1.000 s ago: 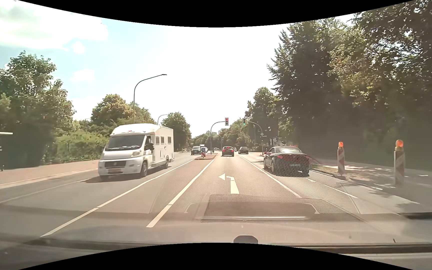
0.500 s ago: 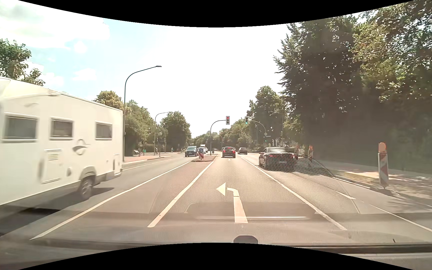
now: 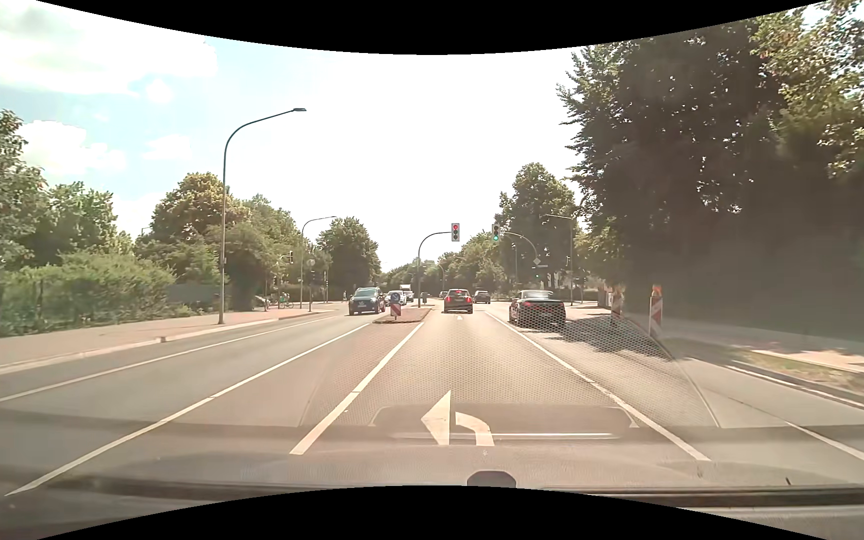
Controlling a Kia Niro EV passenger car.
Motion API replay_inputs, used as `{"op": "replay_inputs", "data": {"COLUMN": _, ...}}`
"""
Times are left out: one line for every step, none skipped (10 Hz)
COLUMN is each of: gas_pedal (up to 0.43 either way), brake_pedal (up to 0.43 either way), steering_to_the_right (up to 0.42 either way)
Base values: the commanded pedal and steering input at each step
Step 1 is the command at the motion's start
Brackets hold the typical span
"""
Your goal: Follow the waypoints while adhering to traffic rules and regulations
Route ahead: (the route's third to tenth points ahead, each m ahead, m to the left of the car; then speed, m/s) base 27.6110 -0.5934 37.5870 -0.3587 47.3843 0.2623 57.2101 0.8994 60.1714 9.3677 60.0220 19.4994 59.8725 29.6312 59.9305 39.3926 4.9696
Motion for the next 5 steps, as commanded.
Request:
{"op": "replay_inputs", "data": {"gas_pedal": 0.000, "brake_pedal": 0.018, "steering_to_the_right": -0.004}}
{"op": "replay_inputs", "data": {"gas_pedal": 0.000, "brake_pedal": 0.018, "steering_to_the_right": -0.004}}
{"op": "replay_inputs", "data": {"gas_pedal": 0.000, "brake_pedal": 0.018, "steering_to_the_right": -0.004}}
{"op": "replay_inputs", "data": {"gas_pedal": 0.000, "brake_pedal": 0.018, "steering_to_the_right": -0.004}}
{"op": "replay_inputs", "data": {"gas_pedal": 0.000, "brake_pedal": 0.018, "steering_to_the_right": -0.004}}
